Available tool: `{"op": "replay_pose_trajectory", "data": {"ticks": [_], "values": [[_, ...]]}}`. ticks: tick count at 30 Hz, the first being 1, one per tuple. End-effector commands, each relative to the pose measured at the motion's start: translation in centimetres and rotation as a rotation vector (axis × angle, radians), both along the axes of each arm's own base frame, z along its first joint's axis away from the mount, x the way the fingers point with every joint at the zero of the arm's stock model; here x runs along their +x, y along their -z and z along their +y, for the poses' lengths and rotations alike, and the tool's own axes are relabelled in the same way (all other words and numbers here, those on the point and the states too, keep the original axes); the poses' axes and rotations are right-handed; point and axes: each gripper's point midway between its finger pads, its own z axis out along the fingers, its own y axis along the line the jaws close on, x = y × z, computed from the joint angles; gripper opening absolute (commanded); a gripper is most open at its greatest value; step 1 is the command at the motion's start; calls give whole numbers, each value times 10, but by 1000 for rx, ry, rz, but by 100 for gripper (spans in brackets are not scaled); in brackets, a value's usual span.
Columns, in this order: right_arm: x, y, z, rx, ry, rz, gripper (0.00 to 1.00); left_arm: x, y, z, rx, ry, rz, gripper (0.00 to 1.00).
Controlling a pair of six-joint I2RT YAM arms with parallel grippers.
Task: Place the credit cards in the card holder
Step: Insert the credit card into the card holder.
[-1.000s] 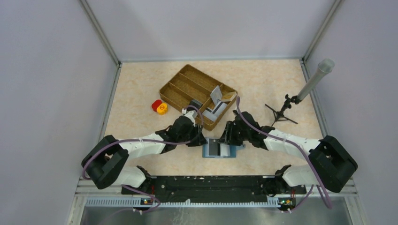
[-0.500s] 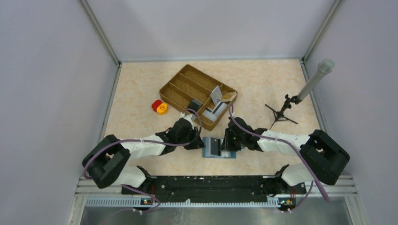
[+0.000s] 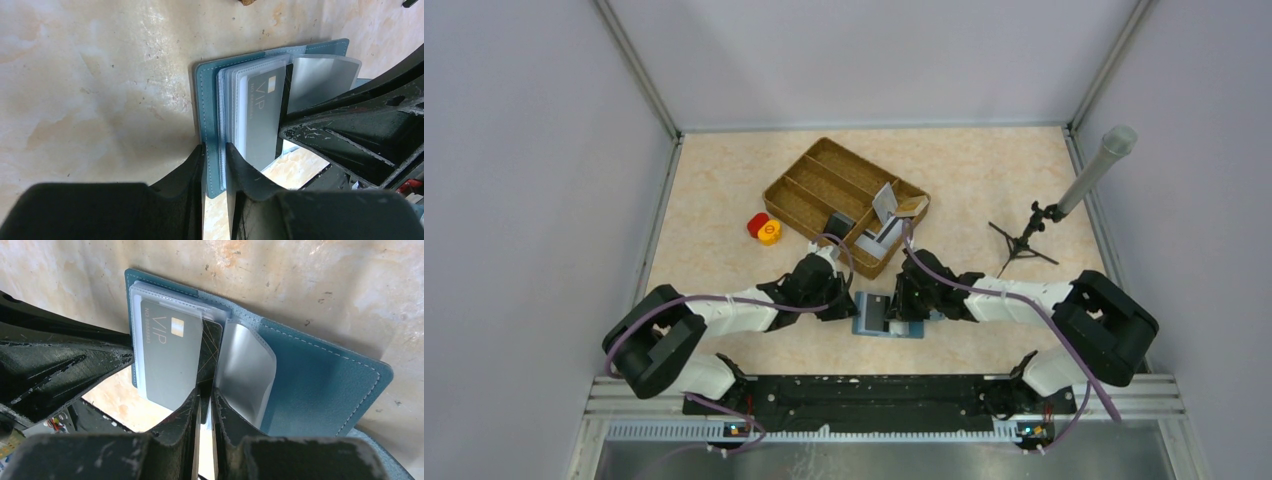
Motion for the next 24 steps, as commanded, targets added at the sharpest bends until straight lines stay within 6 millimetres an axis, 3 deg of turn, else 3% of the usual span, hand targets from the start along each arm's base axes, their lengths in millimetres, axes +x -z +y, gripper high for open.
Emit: {"op": "replay_pose_trajectory", "data": {"ticks": [1, 20, 24], "values": [[9, -21, 35, 119, -27, -52, 10, -3, -3, -9, -41, 22, 0, 23], [17, -50, 50, 243, -3, -110, 7, -2, -11, -8, -56, 15, -30, 22], [21, -71, 34, 171, -4, -174, 20, 1, -11, -2, -27, -6, -40, 23]]}}
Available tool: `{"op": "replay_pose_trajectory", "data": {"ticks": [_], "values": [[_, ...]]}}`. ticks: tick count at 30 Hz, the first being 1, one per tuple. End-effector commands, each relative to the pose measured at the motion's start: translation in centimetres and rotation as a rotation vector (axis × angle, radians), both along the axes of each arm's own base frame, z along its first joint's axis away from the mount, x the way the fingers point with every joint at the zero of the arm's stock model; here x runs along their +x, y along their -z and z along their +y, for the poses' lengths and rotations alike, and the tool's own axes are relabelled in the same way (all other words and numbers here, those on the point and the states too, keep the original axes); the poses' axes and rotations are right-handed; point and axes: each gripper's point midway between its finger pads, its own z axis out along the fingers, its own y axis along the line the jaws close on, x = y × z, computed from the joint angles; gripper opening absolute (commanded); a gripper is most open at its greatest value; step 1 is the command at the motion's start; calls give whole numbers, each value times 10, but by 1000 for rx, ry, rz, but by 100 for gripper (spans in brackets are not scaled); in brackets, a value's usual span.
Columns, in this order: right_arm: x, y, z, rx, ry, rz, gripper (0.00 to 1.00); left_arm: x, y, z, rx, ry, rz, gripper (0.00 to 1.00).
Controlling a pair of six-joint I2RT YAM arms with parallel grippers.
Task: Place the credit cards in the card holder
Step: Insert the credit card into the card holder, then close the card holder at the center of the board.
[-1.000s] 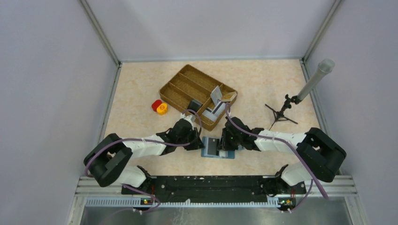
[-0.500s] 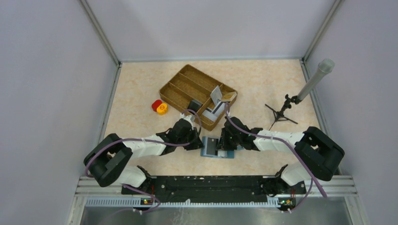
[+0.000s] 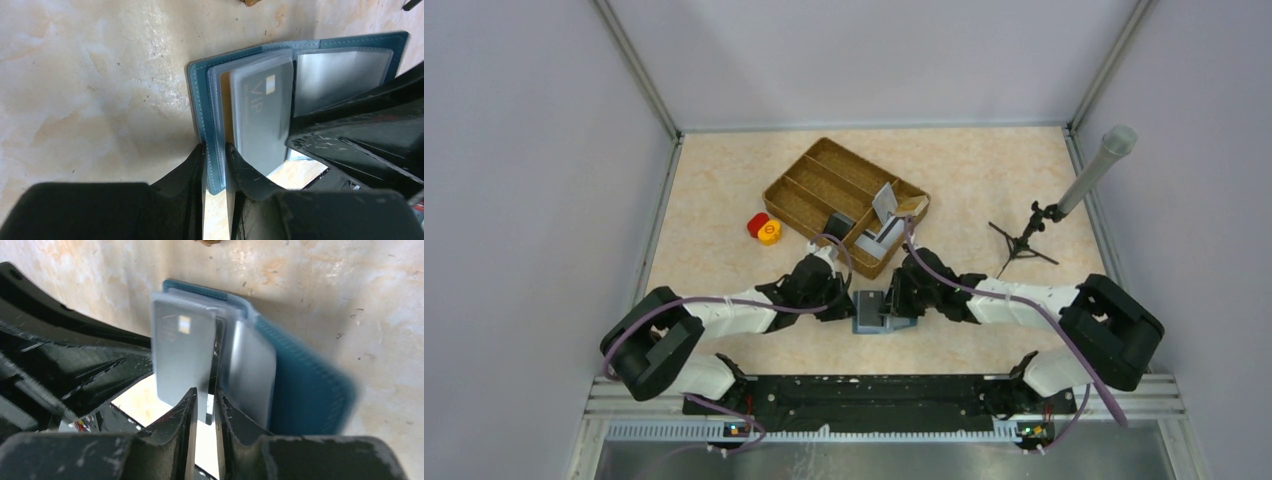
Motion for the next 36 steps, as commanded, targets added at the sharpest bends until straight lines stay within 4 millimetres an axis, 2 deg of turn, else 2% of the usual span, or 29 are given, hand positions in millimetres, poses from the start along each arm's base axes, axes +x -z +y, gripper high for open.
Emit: {"op": "replay_pose_trajectory", "data": {"ticks": [1, 6, 9, 14, 16, 19, 23, 27, 36], "values": [[17, -67, 11, 54, -28, -176, 25, -1, -11, -5, -26, 11, -31, 24], [35, -89, -42, -92, 52, -237, 38, 0, -13, -1, -6, 4, -37, 27], [47, -90, -85, -182, 126, -244, 45, 1, -14, 0, -3, -2, -41, 28], [52, -63, -163, -382, 289, -168, 47, 0, -15, 1, 0, -4, -40, 29], [48, -49, -182, -429, 323, -134, 47, 0, -16, 1, -3, -5, -41, 29], [41, -31, -200, -483, 358, -103, 46, 1, -19, 1, -6, -6, -45, 29], [32, -10, -203, -507, 345, -60, 43, 1, -20, 1, -4, -5, -48, 29], [27, 1, -186, -444, 260, -26, 40, 1, -20, 2, -2, -4, -49, 29], [27, 7, -146, -271, 114, -28, 40, -1, -19, 1, -4, 0, -42, 29]]}}
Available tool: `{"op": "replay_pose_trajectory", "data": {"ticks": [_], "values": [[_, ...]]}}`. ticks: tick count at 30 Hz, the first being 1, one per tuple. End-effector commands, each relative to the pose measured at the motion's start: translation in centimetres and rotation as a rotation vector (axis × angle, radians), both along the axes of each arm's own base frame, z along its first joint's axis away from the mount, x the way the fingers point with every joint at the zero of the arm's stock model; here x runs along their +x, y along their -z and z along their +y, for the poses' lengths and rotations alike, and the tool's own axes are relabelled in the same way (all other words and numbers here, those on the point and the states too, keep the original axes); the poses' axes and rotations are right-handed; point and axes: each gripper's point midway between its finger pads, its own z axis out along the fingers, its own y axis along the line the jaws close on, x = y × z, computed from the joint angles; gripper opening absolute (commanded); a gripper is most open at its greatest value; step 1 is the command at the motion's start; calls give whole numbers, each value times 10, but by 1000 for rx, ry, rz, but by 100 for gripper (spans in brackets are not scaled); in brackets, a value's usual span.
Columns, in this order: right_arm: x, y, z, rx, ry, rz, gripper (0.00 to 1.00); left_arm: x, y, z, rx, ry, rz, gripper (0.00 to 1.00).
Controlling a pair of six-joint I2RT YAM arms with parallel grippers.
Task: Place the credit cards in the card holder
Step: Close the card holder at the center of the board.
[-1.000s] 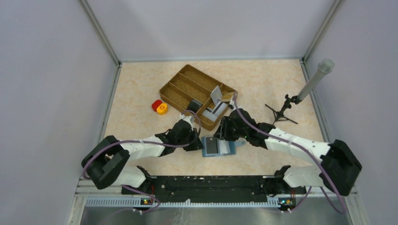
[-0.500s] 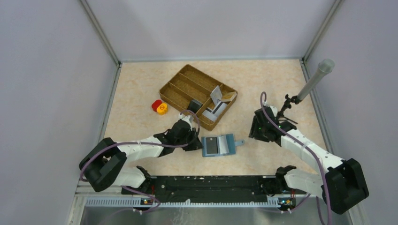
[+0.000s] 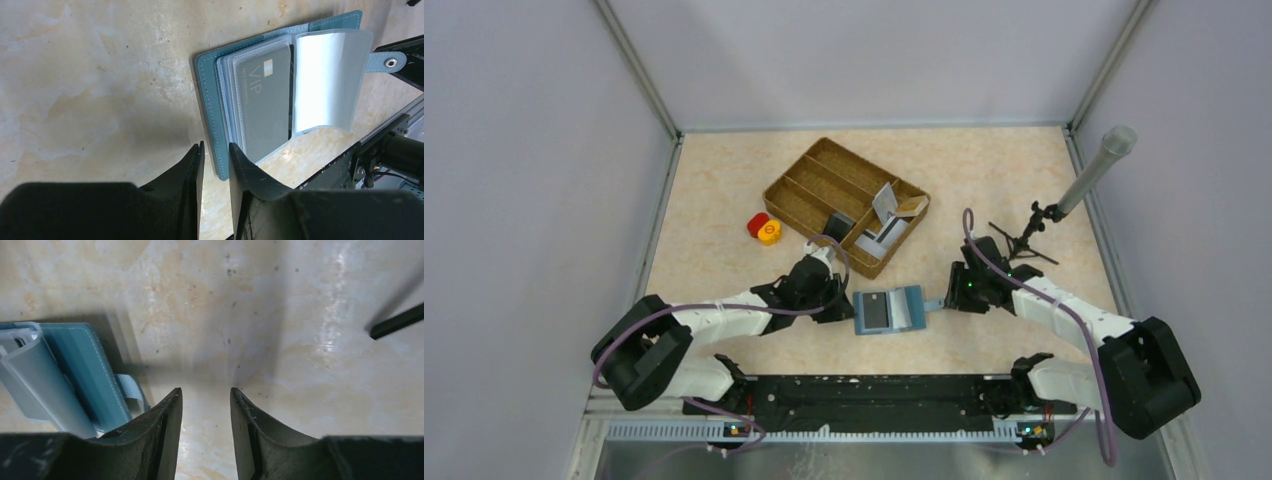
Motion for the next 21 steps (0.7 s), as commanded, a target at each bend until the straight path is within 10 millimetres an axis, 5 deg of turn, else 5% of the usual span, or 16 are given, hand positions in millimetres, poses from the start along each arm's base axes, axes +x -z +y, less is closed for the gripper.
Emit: {"op": "replay_pose_trajectory", "data": {"ticks": [1, 21], "values": [[8, -4, 29, 128, -98, -35, 40, 6, -12, -6, -27, 4, -43, 29], [5, -40, 125, 511, -290, -144, 46, 4, 3, -7, -30, 11, -20, 27]]}}
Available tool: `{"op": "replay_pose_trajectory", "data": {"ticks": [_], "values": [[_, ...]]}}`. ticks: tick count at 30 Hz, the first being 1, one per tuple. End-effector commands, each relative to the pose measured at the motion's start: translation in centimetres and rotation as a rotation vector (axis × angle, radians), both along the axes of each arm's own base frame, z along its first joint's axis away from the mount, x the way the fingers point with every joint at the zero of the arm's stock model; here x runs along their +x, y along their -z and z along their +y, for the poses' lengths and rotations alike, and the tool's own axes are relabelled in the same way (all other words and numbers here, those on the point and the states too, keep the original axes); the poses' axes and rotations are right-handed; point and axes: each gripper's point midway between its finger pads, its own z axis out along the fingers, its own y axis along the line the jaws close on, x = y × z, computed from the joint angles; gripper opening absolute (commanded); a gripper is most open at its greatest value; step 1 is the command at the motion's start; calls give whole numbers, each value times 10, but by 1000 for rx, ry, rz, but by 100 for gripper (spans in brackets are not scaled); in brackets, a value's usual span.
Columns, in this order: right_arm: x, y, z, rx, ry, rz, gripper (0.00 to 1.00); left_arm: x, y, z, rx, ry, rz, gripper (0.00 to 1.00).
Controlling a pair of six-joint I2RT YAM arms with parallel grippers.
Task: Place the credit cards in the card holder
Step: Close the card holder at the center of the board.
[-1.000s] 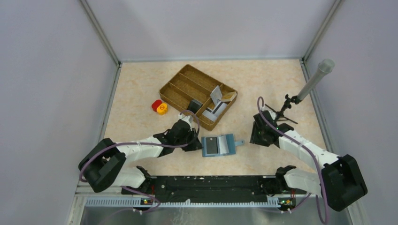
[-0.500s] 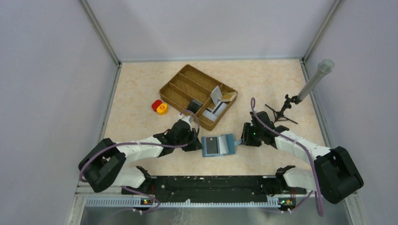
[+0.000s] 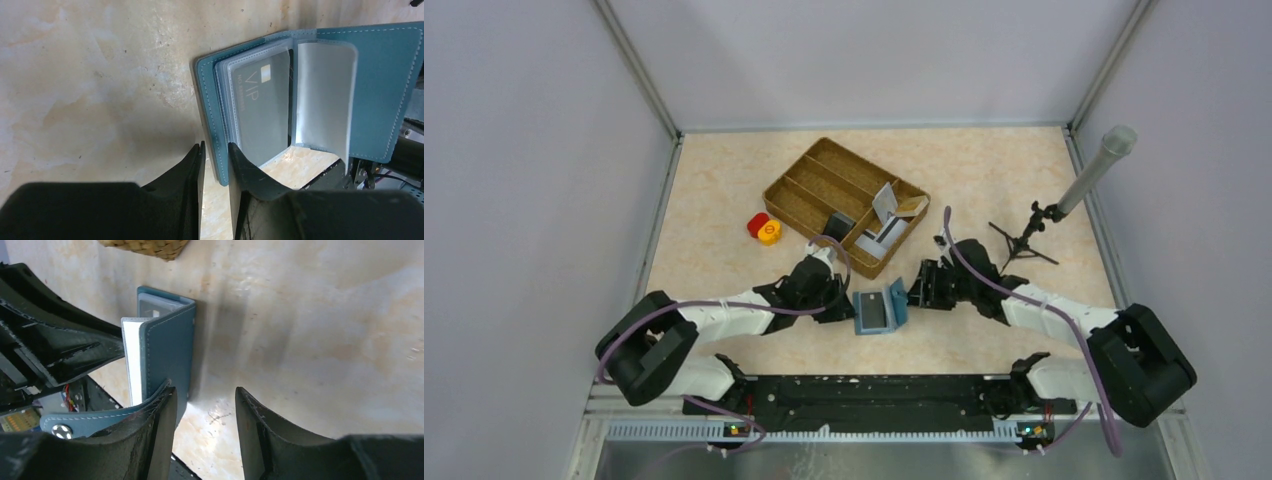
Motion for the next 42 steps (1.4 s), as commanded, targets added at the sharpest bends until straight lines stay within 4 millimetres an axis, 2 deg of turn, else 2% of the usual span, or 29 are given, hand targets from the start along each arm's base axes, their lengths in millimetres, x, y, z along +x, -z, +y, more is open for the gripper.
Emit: {"op": "replay_pose_trajectory", "data": {"ticks": [1, 5, 11, 23, 30, 34, 39, 42], "values": [[6, -15, 33, 110, -36, -41, 47, 3, 0, -5, -31, 3, -23, 27], [4, -6, 45, 123, -26, -5, 49, 3, 2, -2, -44, -9, -28, 26], [2, -2, 61, 177, -14, 22, 50, -1, 9, 2, -42, -3, -18, 25], [-9, 28, 70, 206, 37, 131, 46, -6, 21, 8, -55, -2, -12, 20], [-14, 19, 86, 312, -14, 121, 45, -12, 30, 11, -67, 9, -7, 16], [-16, 5, 98, 410, -64, 100, 44, -10, 32, 12, -71, 11, -33, 13], [-16, -2, 101, 450, -60, 91, 27, -8, 30, 14, -71, 3, -55, 14], [-10, -8, 97, 408, -53, 36, 13, -4, 22, 20, -48, -17, -90, 17]]}}
